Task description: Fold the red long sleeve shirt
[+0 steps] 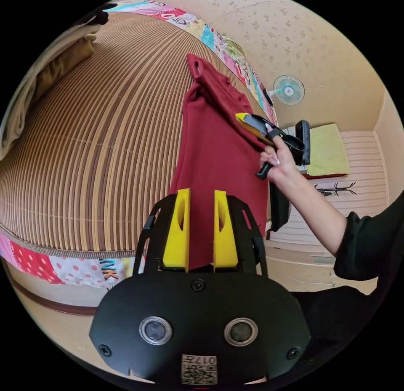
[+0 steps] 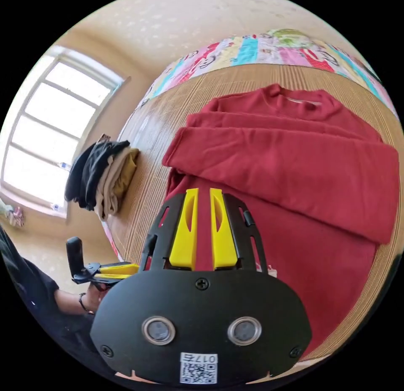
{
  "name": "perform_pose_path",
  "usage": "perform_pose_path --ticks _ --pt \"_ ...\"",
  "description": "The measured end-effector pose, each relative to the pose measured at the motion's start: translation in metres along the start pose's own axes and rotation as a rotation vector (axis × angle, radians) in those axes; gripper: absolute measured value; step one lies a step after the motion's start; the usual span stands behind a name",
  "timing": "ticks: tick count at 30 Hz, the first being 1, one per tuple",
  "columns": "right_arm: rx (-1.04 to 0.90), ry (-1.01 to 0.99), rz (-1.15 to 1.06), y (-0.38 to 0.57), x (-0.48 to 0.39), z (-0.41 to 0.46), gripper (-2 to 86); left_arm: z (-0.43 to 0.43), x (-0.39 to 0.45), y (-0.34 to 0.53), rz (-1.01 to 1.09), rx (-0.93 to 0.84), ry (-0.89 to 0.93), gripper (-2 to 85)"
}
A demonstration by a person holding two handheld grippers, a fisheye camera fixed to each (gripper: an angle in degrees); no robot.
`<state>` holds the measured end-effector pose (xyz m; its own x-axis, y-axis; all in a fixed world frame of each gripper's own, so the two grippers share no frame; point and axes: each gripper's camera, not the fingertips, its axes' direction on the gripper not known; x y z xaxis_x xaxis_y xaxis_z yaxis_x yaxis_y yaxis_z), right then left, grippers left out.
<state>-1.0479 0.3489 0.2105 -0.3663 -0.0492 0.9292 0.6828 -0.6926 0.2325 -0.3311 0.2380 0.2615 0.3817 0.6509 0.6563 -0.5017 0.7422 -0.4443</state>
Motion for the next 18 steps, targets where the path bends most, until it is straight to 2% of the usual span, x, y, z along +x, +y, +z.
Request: perform_pose_path --ticks 3,7,11,13,16,18 --pt "0.154 0.081 0.202 0.021 0.043 -0.054 4.9 -0.008 0.002 -0.008 0.036 0.040 -0.026 9.2" --pt "0.303 0.448 0.294 0.009 0.088 -0.107 6.3 -0.002 0.021 -0.048 0.105 0.105 -0.069 10.0" --pt "0.191 0.591 0.269 -0.050 0.131 -0.075 5.6 0.037 0.063 -0.093 0.228 0.084 -0.071 10.0" --pt "0.011 0.695 0.283 -0.088 0.167 -0.035 4.7 0.062 0.077 -0.106 0.222 0.025 -0.089 10.3" --pt "-0.033 0.633 0.475 -0.109 0.208 -0.029 3.5 0.107 0.097 -0.113 0.187 -0.077 -0.211 11.0" --pt "-0.051 0.645 0.504 -0.116 0.206 -0.026 3.0 0.127 0.106 -0.110 0.160 -0.101 -0.289 11.0"
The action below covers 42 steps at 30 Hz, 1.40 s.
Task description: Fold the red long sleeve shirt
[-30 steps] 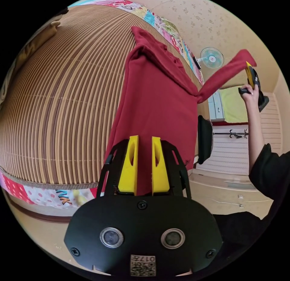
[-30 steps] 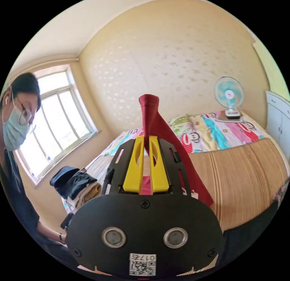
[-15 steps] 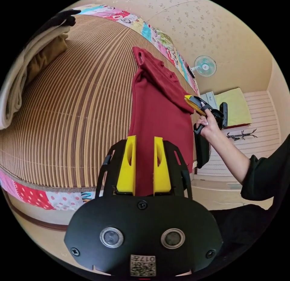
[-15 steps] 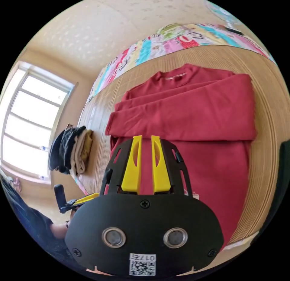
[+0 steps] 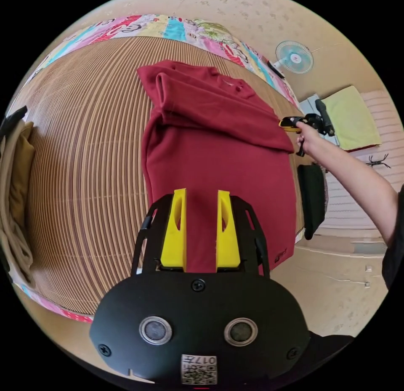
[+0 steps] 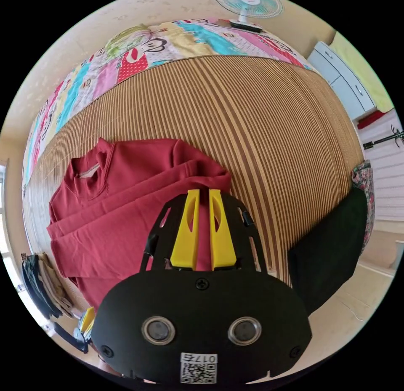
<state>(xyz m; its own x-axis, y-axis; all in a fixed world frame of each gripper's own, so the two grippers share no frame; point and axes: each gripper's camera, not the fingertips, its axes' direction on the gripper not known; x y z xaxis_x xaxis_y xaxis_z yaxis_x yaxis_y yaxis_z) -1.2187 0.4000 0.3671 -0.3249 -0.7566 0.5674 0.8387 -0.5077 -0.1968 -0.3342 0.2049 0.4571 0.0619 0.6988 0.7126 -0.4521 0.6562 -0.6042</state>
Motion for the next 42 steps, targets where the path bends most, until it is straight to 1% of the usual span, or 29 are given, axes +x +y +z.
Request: perform_pose_path --ticks 2,4,6,7,8,10,11,13,15,16,19,21,27,34,37,42 --pt "0.065 0.046 -0.073 0.016 -0.017 -0.011 2.5 0.020 0.015 0.001 -0.026 -0.045 -0.053 10.6" --pt "0.236 0.044 -0.228 0.066 -0.037 -0.044 2.2 0.026 0.027 0.003 -0.033 -0.028 -0.117 9.6" --pt "0.343 0.039 -0.277 0.115 -0.041 -0.067 2.0 0.034 0.039 0.002 -0.025 -0.035 -0.173 8.9" --pt "0.366 -0.008 -0.291 0.147 -0.039 -0.074 1.8 0.038 0.045 0.001 -0.027 -0.039 -0.195 8.9" --pt "0.359 -0.037 -0.299 0.162 -0.038 -0.074 1.7 0.042 0.051 0.000 -0.036 -0.043 -0.204 9.4" --pt "0.273 -0.119 -0.274 0.215 -0.030 -0.063 1.3 0.048 0.059 -0.003 -0.039 -0.052 -0.219 9.9" --pt "0.249 -0.133 -0.269 0.227 -0.028 -0.059 1.5 0.053 0.066 -0.004 -0.033 -0.058 -0.239 10.0" --pt "0.149 -0.181 -0.237 0.268 -0.022 -0.040 3.4 0.058 0.073 -0.004 -0.030 -0.058 -0.260 10.0" --pt "0.106 -0.193 -0.220 0.290 -0.017 -0.028 5.5 0.062 0.079 -0.002 -0.029 -0.053 -0.269 10.0" --pt "0.087 -0.164 -0.212 0.300 -0.015 -0.019 7.5 0.064 0.083 -0.002 -0.023 -0.053 -0.277 10.0" --pt "-0.017 -0.128 -0.192 0.309 -0.009 0.015 9.8 0.070 0.091 -0.001 -0.013 -0.054 -0.288 10.0" --pt "0.009 -0.134 -0.186 0.308 -0.004 0.017 10.1 0.072 0.095 -0.001 -0.004 -0.059 -0.286 10.0" --pt "-0.029 -0.143 -0.222 0.299 0.011 0.017 10.0 0.076 0.103 0.000 -0.005 -0.065 -0.276 9.9" --pt "-0.040 -0.225 -0.115 0.291 0.049 0.014 7.3 0.076 0.112 0.004 -0.007 -0.064 -0.271 10.0" --pt "-0.042 -0.257 -0.080 0.290 0.064 0.011 8.1 0.074 0.115 0.007 0.001 -0.064 -0.270 10.0" --pt "-0.045 -0.257 -0.092 0.289 0.077 0.004 8.3 0.070 0.120 0.011 0.005 -0.060 -0.272 9.9"
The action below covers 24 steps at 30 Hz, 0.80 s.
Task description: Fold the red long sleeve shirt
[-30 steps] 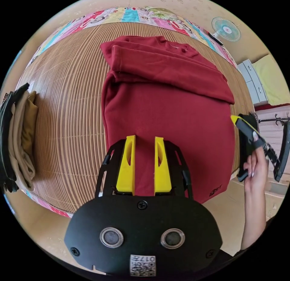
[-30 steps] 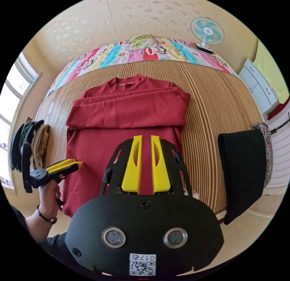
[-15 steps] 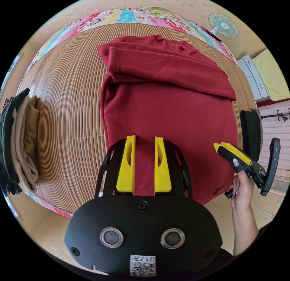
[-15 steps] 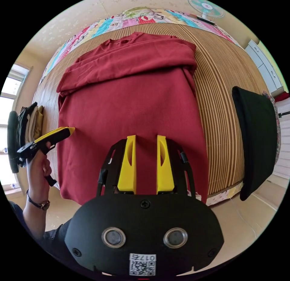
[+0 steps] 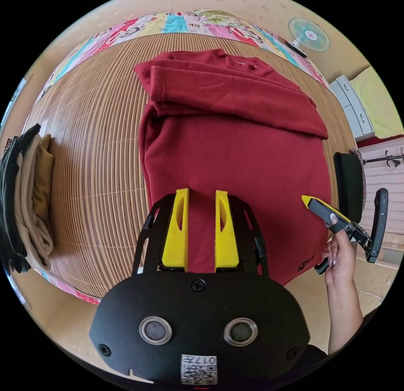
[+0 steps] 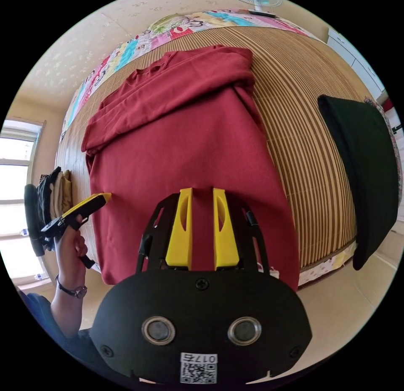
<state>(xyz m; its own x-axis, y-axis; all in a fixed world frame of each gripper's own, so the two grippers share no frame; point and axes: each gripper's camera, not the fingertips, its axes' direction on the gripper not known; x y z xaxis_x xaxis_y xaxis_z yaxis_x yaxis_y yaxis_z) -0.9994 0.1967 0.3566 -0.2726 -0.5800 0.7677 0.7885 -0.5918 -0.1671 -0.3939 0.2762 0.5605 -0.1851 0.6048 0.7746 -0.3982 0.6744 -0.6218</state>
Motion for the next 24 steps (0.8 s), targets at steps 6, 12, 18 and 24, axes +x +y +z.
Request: perform_pose_path --ticks 6,12,18,24 --pt "-0.002 0.011 -0.002 0.002 0.008 -0.014 8.2 -0.011 0.000 0.006 -0.003 -0.001 -0.003 9.9" --pt "0.005 0.005 -0.010 0.005 0.018 -0.031 8.2 -0.025 -0.003 0.012 -0.003 0.004 -0.005 9.9" --pt "-0.004 -0.012 -0.025 0.005 0.030 -0.049 8.0 -0.046 -0.015 0.027 0.100 0.038 0.020 9.2" --pt "-0.041 -0.023 -0.077 0.000 0.041 -0.070 7.8 -0.096 -0.101 0.109 0.093 0.082 0.238 8.2"
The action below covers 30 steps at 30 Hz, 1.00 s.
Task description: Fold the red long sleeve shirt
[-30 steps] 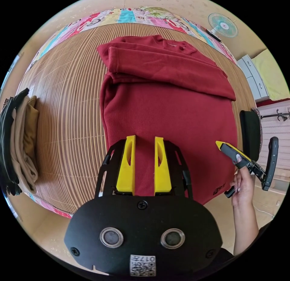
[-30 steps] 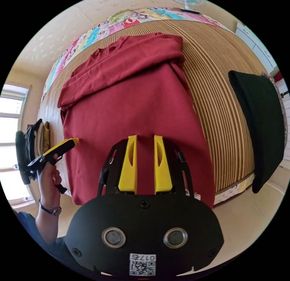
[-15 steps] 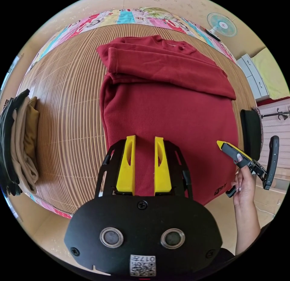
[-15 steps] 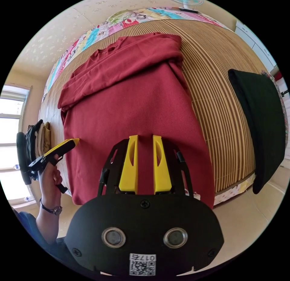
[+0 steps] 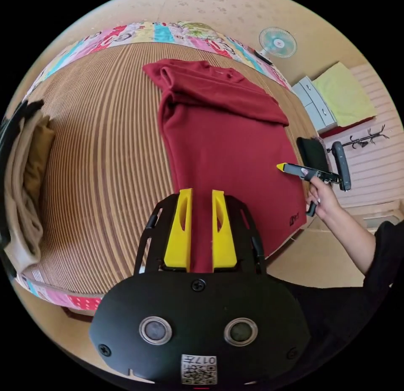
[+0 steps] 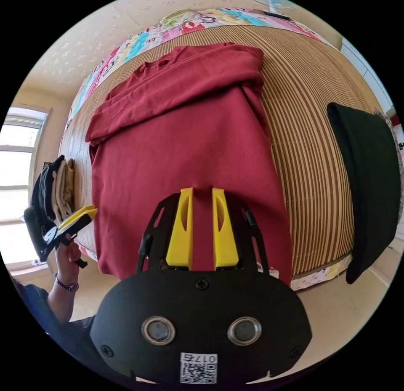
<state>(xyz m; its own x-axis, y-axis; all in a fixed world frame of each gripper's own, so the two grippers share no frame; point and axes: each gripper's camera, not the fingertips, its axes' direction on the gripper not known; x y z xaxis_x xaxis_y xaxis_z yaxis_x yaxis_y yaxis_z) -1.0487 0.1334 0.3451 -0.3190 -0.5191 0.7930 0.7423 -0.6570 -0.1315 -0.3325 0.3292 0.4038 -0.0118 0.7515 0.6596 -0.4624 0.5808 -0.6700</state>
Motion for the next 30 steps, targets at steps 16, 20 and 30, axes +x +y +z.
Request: perform_pose_path --ticks 16,20,30 --pt "-0.064 -0.117 -0.125 0.035 0.101 -0.128 8.1 -0.081 -0.098 0.132 -0.256 -0.193 0.313 3.6" --pt "-0.119 -0.081 -0.040 0.071 0.176 -0.169 9.0 -0.114 -0.128 0.147 -0.329 -0.136 0.482 3.0" --pt "-0.376 -0.466 -0.066 0.113 0.271 -0.127 8.5 -0.164 -0.149 0.143 -0.310 -0.158 0.499 2.4"
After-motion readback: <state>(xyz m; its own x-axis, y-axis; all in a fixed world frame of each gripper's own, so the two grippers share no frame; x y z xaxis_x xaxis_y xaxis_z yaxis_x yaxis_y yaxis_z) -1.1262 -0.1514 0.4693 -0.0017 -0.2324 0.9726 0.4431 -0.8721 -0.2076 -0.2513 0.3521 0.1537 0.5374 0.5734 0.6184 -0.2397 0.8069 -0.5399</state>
